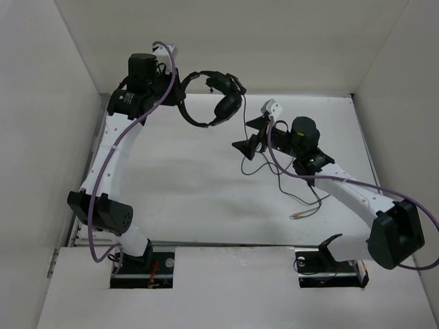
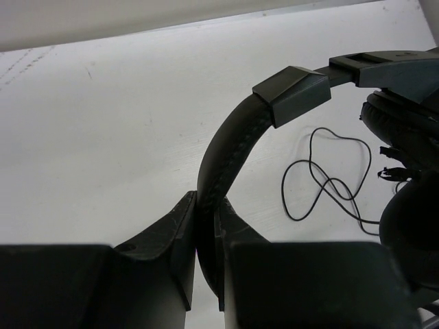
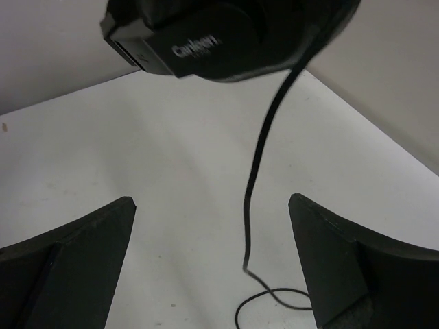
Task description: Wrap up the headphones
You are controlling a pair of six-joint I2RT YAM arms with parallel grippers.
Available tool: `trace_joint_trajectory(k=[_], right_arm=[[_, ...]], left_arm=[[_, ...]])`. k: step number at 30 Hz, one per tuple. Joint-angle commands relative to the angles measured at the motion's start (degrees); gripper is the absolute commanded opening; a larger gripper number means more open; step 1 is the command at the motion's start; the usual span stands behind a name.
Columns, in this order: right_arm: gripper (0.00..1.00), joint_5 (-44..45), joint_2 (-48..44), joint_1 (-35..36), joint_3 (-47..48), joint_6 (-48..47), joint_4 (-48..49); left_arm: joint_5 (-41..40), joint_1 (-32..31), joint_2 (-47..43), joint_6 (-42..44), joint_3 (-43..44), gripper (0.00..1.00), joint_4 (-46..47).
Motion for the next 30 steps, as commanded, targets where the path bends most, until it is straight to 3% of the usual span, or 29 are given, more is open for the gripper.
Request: trace_joint_trajectory(k=[1, 14, 17, 22, 26, 28, 30], right_arm=[[1.0, 0.03, 2.81, 0.34, 3.2, 0.81, 8.21], [1.0, -0.41, 14.85, 0.34, 9.26, 1.25, 13.49], [0.8, -2.08, 16.53, 0.86, 10.49, 1.34, 12.88], [0.64, -4.98, 17.06, 2.01, 9.79, 1.87, 11.38], [0.29, -8.4, 16.97, 2.71, 9.35, 2.48, 9.98], [0.15, -8.93, 16.53, 2.98, 9.35, 3.27, 8.75], [0.08, -8.94, 15.66, 3.15, 9.35, 3.54, 7.52]], left_arm=[[4.14, 1.16, -4.18, -1.62, 4.75, 0.0, 1.47], [14.42, 4.06, -5.41, -6.27, 12.22, 0.0, 1.38], [15.74, 5.64, -5.32, -7.59, 13.89, 0.0, 1.82], [18.02, 10.29, -5.15, -12.07, 15.83, 0.0, 3.49], [20.92, 13.28, -5.24, -16.55, 16.36, 0.0, 5.77], [21.54, 14.6, -5.24, -18.22, 16.36, 0.0, 6.74], [21.46, 15.75, -5.24, -19.11, 15.92, 0.0, 7.44]])
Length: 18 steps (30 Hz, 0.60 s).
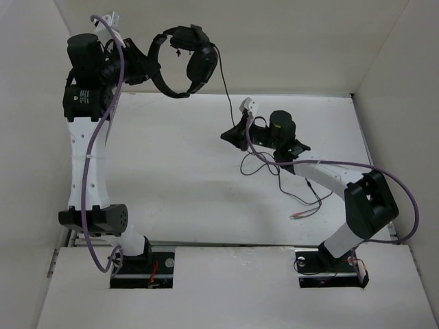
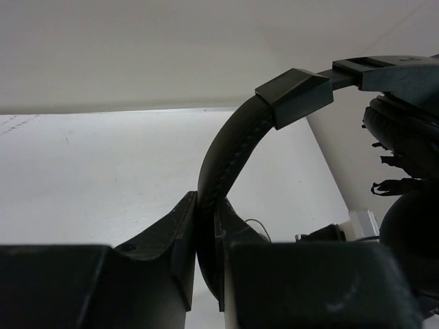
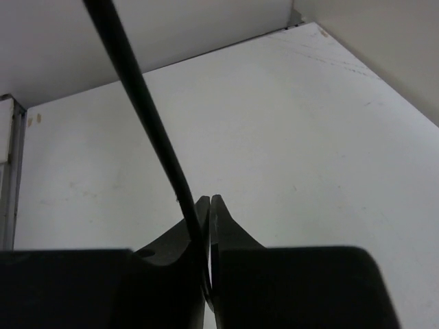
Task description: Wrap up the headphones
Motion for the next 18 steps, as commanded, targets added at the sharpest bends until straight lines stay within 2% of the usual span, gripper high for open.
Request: trace_joint_trajectory(k=[1, 5, 9, 11, 14, 15, 18], right_arm=[[0.06, -2.47, -2.31, 0.75, 1.72, 0.87, -1.18], [0.02, 0.25, -5.82, 0.75, 4.53, -3.42, -9.42], [0.0, 9.72, -8.73, 1.36, 10.32, -17.63, -24.79], [0.0, 17.53, -9.61, 2.85, 13.05, -28.87, -32.18], [0.0, 33.33, -10.23, 6.1, 15.95, -56.15, -42.55], [0.0, 35.13, -10.32, 6.37, 15.96, -59.57, -43.19], [0.0, 44.7, -10.4, 6.64, 17.54, -77.56, -45.75]], left_arm=[[2.79, 1.52, -3.27, -5.25, 1.76, 0.0, 6.53], [-4.65, 1.7, -4.5, -3.42, -2.37, 0.0, 7.23], [-19.05, 0.21, -5.12, 1.33, -6.85, 0.0, 7.76], [-26.27, -0.67, -4.68, 4.31, -8.26, 0.0, 7.76], [-36.46, -4.0, -3.45, 10.72, -10.2, 0.0, 8.28], [-37.54, -4.62, -3.36, 11.61, -10.46, 0.0, 8.46], [-42.63, -8.57, -2.04, 17.4, -11.69, 0.0, 9.78]])
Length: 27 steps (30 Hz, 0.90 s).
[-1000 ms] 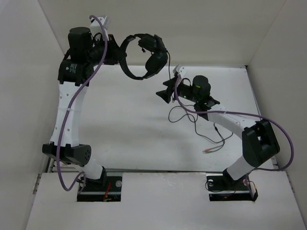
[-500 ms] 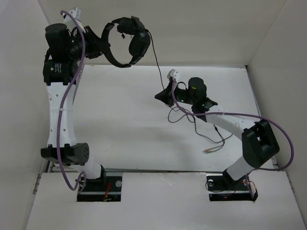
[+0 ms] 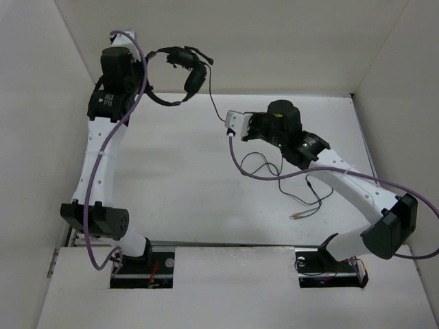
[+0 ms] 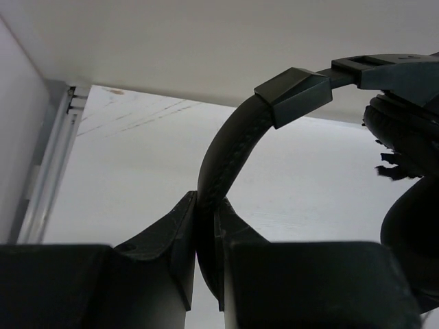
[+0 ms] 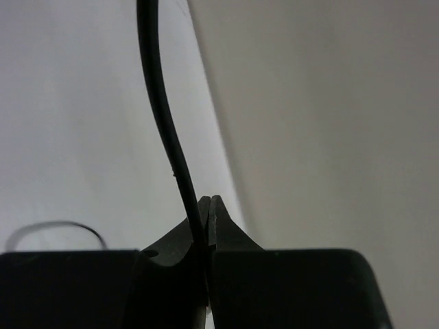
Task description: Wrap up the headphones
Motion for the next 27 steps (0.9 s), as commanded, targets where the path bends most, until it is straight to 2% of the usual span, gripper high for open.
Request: trace_joint_trajectory(k=[1, 6, 9, 12, 16, 20, 27], right_arm=[[0.0, 17.7, -0.15, 0.19, 3.55, -31.15, -8.16], [0.0, 21.86, 3.0, -3.58, 15.84, -44.01, 4.3], [0.0, 20.99, 5.55, -4.29, 22.61, -46.84, 10.55], [0.0, 18.61, 6.87, -4.47, 24.74, -46.76, 13.55], [0.01, 16.94, 8.02, -4.47, 24.13, -40.54, 14.17], [0.0, 13.87, 8.9, -6.84, 23.86, -30.78, 9.87], [0.0, 8.51, 8.81, -9.91, 24.56, -18.57, 6.53]], left_arm=[[-10.71, -4.75, 0.49, 8.56, -0.55, 0.0, 6.24], [-13.8, -11.78, 3.22, 16.21, -1.69, 0.0, 5.19], [-13.63, -16.7, 4.54, 20.26, -2.48, 0.0, 3.61], [-12.4, -21.71, 5.07, 22.9, -3.53, 0.0, 3.08], [-7.92, -26.64, 3.32, 24.49, -5.73, 0.0, 4.92], [-0.1, -28.58, -0.46, 23.88, -8.72, 0.0, 7.03], [7.88, -27.53, -5.81, 19.05, -11.62, 0.0, 8.96]])
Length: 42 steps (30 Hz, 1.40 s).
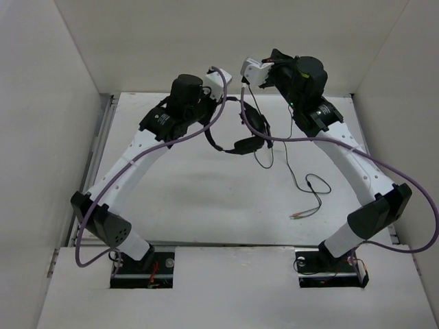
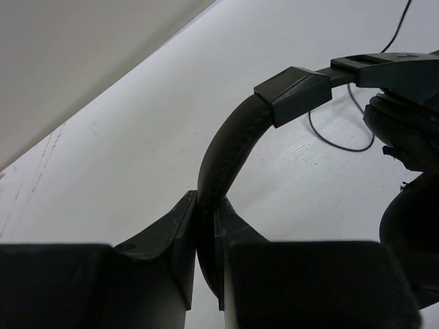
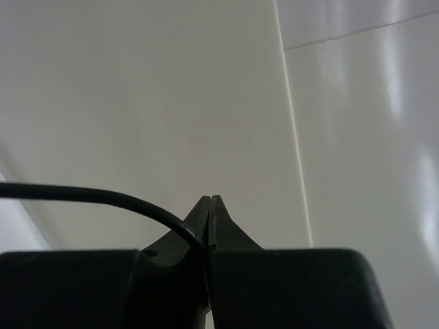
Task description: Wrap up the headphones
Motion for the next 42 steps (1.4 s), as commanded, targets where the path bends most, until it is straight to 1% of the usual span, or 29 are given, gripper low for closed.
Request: trace_joint_trajectory(k=[1, 3, 8, 12, 16, 21, 25, 27, 32, 34, 39, 42], right_arm=[[0.0, -4.06, -0.76, -1.35, 1.66, 10.02, 0.27], [0.0, -5.73, -0.67, -2.05, 2.36, 14.14, -0.69], [0.0, -10.3, -0.67, -2.23, 4.47, 22.59, -4.38], [0.0, -12.15, -0.24, -2.4, 4.91, 26.89, -5.35], [0.0, -15.84, -0.23, -4.51, 5.09, 34.53, -7.46], [0.0, -24.97, -0.67, -8.81, 6.05, 49.81, -10.36], [0.0, -36.55, -1.73, -13.82, 4.22, 67.2, -9.49], [0.0, -43.93, -2.51, -15.32, 1.85, 77.39, -6.69], [0.0, -52.3, -4.62, -15.41, -4.3, 90.69, 0.0], [0.01, -55.65, -5.15, -14.37, -6.59, 95.35, 2.54], [0.06, -60.31, -6.21, -11.47, -14.41, 109.41, 14.05], [0.13, -61.63, -6.12, -10.41, -18.63, 117.15, 21.86]], left_arm=[[7.49, 1.32, -7.16, -3.89, -0.96, 0.0, 6.89], [10.12, 1.32, -8.48, -4.94, -1.57, 0.0, 6.89], [13.29, -0.26, -9.45, -6.43, -1.49, 0.0, 6.36], [15.93, -0.7, -9.62, -8.1, 0.26, 0.0, 6.28], [18.22, -0.08, -9.8, -10.74, 2.81, 0.0, 6.19], [19.98, 1.93, -9.8, -14.86, 7.37, 0.0, 6.45], [24.1, 6.58, -7.79, -23.29, 15.1, 0.0, 6.28], [26.82, 9.22, -6.21, -27.43, 19.06, 0.0, 6.19], [29.12, 12.04, -3.57, -32.18, 23.99, 0.0, 6.19], [29.99, 13.1, -2.69, -34.9, 24.96, 0.0, 6.97], [32.54, 16.35, -0.23, -42.19, 27.34, 0.0, 9.96], [33.77, 17.67, 1.27, -45.8, 28.74, 0.0, 11.89]])
